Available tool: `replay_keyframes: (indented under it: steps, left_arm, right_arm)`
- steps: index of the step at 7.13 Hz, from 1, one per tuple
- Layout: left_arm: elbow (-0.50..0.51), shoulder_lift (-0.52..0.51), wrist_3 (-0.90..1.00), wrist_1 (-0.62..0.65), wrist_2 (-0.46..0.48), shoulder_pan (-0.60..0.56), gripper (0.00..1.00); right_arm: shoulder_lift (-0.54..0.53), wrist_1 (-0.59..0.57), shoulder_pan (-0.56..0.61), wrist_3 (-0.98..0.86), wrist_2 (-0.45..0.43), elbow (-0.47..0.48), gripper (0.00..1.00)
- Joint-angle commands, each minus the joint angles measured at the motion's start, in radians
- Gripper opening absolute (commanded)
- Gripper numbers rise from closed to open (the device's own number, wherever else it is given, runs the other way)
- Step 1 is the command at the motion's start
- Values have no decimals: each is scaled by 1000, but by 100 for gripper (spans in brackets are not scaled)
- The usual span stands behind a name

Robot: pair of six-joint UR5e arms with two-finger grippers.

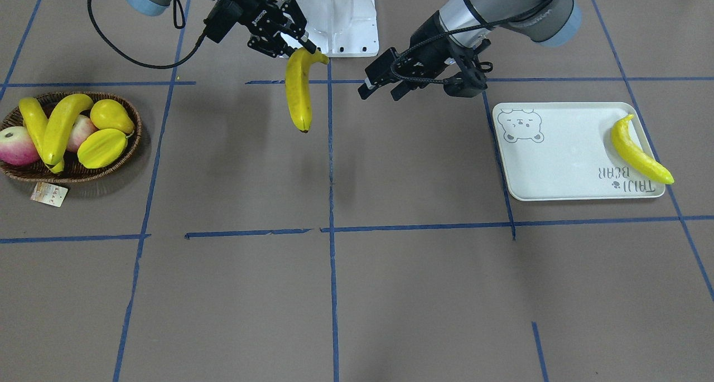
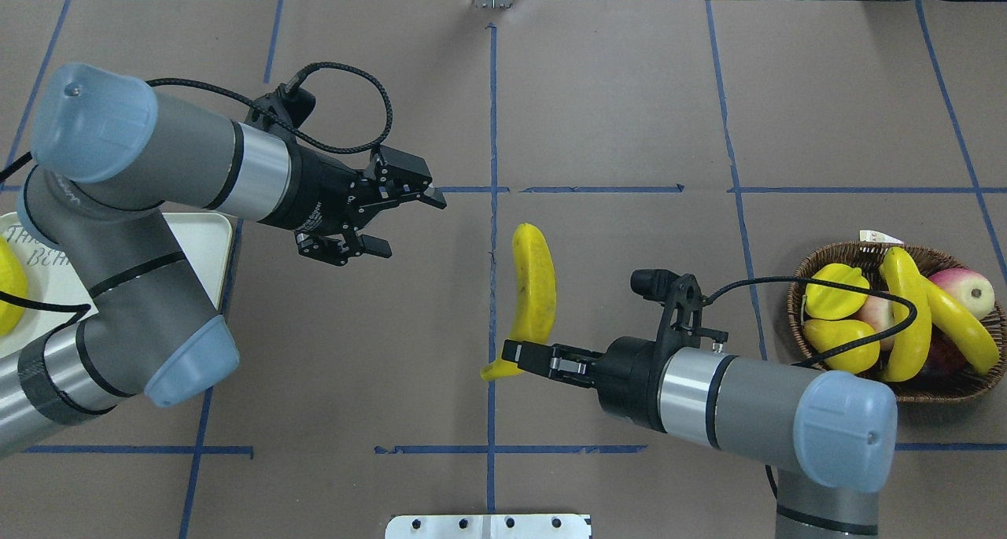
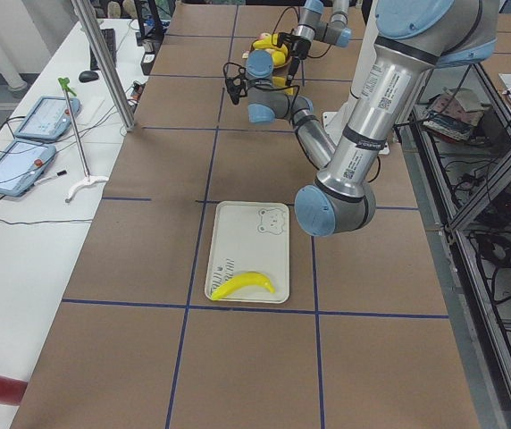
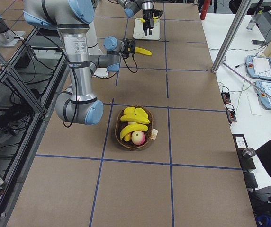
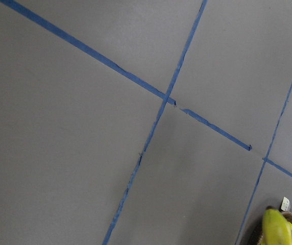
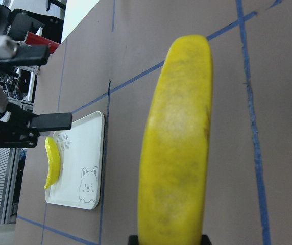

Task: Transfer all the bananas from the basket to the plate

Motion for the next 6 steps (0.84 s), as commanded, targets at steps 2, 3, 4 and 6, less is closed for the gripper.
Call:
replay_keyframes:
  steps: [2, 3, 4, 6]
  left_arm:
    - [24, -46, -10, 5, 83, 108, 100]
    - [32, -52, -10, 5, 85, 127, 99]
    - [50, -83, -13, 8, 103, 138, 99]
    - [88, -117, -33, 8, 143, 161, 91]
  right_arm:
    - [28, 16, -53, 2, -66, -21, 4]
    - [28, 16, -53, 2, -66, -23, 4]
    - [28, 16, -53, 2, -66, -23, 4]
    - [28, 16, -53, 2, -67, -23, 4]
